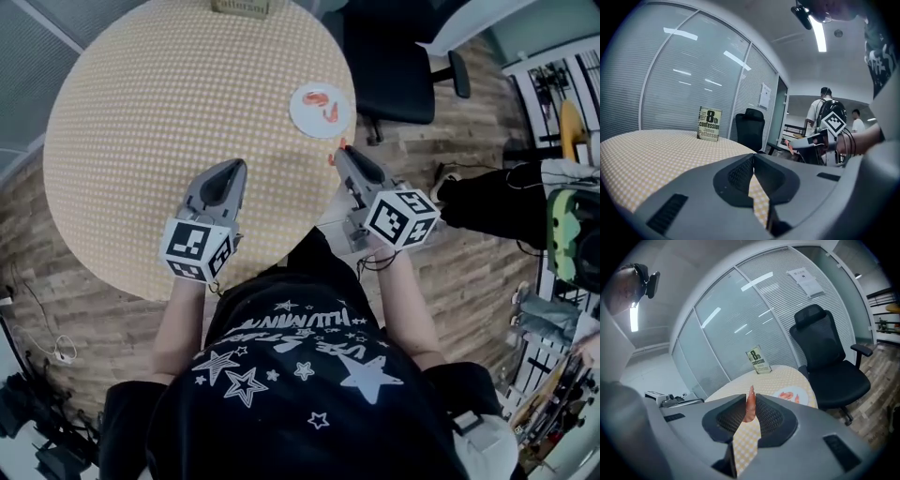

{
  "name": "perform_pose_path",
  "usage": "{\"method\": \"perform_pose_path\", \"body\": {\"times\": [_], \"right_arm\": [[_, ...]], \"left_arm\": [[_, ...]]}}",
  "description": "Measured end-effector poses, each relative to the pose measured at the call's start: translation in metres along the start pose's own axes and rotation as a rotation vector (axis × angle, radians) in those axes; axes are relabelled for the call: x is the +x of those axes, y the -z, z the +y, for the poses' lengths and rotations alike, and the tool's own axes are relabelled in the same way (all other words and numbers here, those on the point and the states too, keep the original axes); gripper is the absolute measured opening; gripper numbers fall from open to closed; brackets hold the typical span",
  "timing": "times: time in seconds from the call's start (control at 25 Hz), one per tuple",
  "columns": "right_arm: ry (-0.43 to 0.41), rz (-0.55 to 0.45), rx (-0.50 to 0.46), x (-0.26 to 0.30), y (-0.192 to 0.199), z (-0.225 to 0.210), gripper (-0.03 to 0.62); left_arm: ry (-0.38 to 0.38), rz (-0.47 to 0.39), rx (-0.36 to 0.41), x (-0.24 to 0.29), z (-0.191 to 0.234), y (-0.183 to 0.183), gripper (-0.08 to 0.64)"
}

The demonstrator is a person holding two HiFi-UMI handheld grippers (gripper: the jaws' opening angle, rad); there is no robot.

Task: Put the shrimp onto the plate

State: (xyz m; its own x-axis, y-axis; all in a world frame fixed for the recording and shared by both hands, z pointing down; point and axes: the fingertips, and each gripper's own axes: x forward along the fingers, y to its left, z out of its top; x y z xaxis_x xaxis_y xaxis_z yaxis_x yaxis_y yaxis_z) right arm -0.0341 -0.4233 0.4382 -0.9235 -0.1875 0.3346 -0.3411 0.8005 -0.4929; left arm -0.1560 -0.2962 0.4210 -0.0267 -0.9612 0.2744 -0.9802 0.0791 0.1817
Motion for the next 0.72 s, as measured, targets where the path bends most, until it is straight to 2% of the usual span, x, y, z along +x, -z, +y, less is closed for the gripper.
{"method": "perform_pose_path", "body": {"times": [0.12, 0.32, 0.52, 0.72], "right_arm": [[-0.047, 0.029, -0.016, 0.016, -0.010, -0.014, 0.071], [-0.099, 0.073, -0.020, 0.041, -0.022, -0.045, 0.071], [-0.149, 0.166, -0.053, 0.072, -0.011, -0.067, 0.071], [-0.181, 0.253, -0.094, 0.096, 0.007, -0.081, 0.071]], "left_arm": [[-0.057, -0.002, -0.024, 0.011, 0.001, -0.004, 0.009], [-0.115, 0.006, -0.003, 0.044, -0.005, -0.015, 0.009], [-0.186, 0.034, -0.012, 0.073, 0.001, -0.014, 0.009], [-0.218, 0.072, -0.017, 0.092, 0.000, -0.005, 0.009]]}}
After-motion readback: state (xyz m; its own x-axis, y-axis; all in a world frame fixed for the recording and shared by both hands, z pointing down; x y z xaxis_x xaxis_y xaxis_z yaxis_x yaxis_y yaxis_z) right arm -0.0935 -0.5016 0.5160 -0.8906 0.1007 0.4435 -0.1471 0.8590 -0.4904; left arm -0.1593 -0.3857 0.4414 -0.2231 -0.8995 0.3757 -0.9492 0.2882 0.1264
